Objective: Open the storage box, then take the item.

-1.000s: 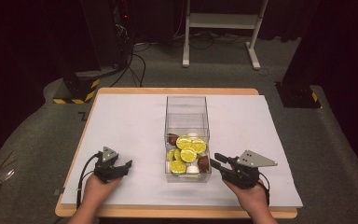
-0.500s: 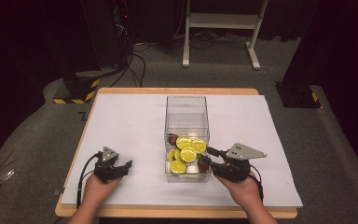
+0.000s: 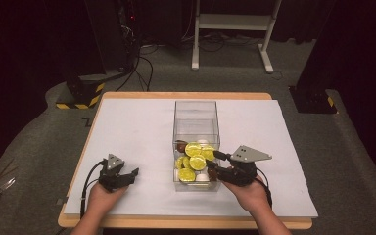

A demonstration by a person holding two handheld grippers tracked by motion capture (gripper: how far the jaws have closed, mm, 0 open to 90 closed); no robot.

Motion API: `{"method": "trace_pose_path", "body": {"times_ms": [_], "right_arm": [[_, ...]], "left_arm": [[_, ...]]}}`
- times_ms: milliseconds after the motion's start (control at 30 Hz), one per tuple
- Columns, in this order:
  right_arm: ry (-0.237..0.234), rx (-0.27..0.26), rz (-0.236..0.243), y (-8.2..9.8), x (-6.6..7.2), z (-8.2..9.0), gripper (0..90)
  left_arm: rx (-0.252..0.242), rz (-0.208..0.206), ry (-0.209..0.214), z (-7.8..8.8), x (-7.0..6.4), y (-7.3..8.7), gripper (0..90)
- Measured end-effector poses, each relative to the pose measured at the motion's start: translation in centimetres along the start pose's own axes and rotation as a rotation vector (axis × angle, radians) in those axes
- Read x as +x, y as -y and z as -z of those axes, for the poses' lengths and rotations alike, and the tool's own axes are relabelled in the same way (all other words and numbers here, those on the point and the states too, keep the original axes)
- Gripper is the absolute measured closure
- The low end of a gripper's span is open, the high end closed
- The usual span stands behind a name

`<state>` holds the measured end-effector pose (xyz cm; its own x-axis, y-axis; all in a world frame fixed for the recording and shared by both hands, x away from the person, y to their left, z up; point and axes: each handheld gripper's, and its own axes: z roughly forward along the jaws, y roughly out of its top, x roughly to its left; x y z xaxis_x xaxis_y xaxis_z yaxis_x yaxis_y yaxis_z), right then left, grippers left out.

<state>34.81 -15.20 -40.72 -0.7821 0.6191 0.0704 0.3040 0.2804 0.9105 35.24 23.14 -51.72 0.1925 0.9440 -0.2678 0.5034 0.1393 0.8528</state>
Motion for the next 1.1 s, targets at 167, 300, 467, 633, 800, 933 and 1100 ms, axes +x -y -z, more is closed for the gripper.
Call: {"method": "trace_pose_path", "body": {"times_ms": [167, 300, 467, 633, 800, 933, 1100], "right_arm": [[-0.007, 0.003, 0.004, -0.1, 0.1, -0.7, 52.9], [-0.016, 0.013, 0.023, -0.2, 0.3, -1.1, 51.7], [-0.020, 0.034, 0.031, -0.2, 0.4, -1.6, 47.0], [-0.024, 0.047, 0.036, -0.6, 0.5, -2.1, 42.8], [-0.016, 0.057, 0.036, -0.8, 0.7, -2.6, 40.0], [-0.008, 0.076, 0.038, -0.8, 0.8, -3.1, 38.3], [-0.010, 0.085, 0.038, -0.8, 0.8, -3.3, 38.3]], "left_arm": [[-0.001, 0.000, -0.001, 0.0, 0.0, 0.0, 33.8], [0.001, -0.005, -0.001, 0.0, 0.0, 0.0, 33.8], [0.011, -0.015, -0.001, 0.0, 0.1, 0.0, 33.7], [0.007, -0.009, 0.001, 0.0, 0.0, 0.0, 33.6], [0.010, -0.013, 0.001, 0.0, 0.1, 0.0, 33.5], [0.011, -0.015, 0.001, 0.1, 0.1, 0.0, 33.5], [0.010, -0.014, 0.000, 0.1, 0.1, 0.0, 33.5]]}}
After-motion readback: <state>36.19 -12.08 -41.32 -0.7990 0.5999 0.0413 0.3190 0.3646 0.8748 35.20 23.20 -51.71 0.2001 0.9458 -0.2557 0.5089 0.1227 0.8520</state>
